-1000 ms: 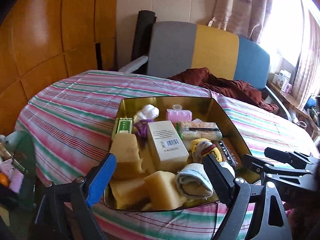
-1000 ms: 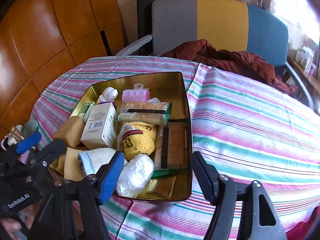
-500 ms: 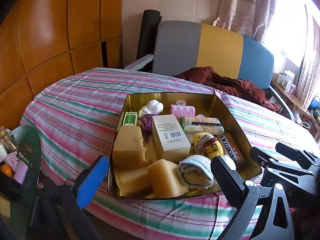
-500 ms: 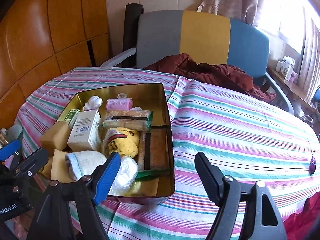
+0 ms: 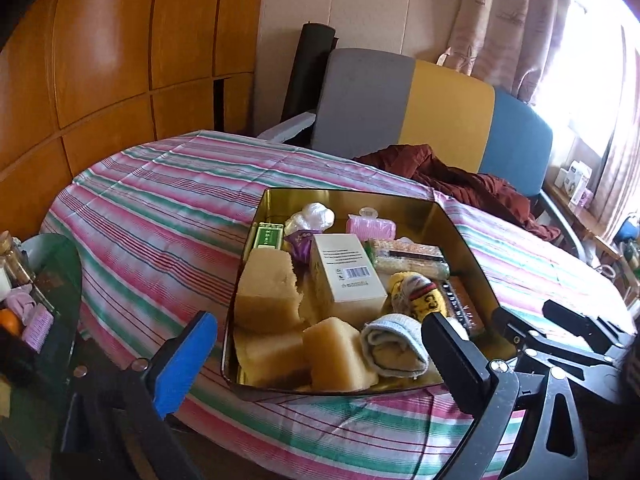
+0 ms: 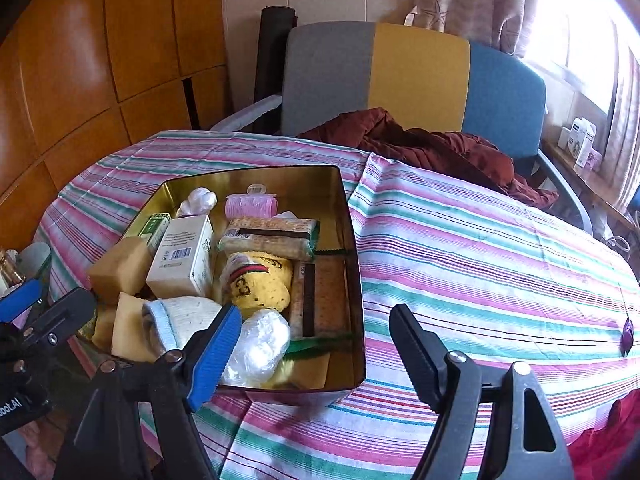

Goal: Organize objects
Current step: 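Withdraw both grippers from the filled tray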

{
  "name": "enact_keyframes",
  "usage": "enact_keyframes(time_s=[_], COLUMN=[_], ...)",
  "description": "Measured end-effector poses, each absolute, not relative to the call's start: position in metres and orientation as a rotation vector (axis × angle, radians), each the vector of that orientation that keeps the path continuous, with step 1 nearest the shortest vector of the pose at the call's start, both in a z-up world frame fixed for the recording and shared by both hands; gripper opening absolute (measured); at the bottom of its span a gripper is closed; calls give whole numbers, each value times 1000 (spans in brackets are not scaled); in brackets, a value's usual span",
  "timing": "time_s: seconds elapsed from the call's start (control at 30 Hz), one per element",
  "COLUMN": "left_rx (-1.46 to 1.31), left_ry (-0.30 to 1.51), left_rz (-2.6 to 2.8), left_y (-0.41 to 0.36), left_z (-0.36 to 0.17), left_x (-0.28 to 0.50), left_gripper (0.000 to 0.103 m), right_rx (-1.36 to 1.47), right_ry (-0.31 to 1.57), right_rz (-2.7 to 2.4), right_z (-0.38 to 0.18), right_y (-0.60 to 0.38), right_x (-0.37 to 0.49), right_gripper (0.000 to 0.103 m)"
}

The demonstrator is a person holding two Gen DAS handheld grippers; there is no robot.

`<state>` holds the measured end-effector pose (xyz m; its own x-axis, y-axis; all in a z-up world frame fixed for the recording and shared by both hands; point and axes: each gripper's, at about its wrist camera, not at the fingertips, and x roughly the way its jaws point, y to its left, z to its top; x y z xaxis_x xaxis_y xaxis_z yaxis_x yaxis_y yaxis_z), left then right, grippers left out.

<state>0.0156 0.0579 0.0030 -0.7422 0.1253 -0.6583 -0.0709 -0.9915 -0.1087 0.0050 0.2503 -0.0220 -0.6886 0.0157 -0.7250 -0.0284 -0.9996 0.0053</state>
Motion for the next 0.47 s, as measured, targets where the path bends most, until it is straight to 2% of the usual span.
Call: enact_keyframes(time_s=[0.3, 0.47], left_rx=[-1057, -1083], left_ry=[-24, -37], left_rz=[2869, 2866], left_y=[64, 62], left_z=[0, -3], left_x=[16, 13], left_gripper=[103, 103], right_rx=[-1255, -1257], right_ry=[19, 23], right_rz=[2854, 2855], right_z=[-27, -28], right_y=[250, 251], right_x=[2, 1], right_gripper=[78, 78])
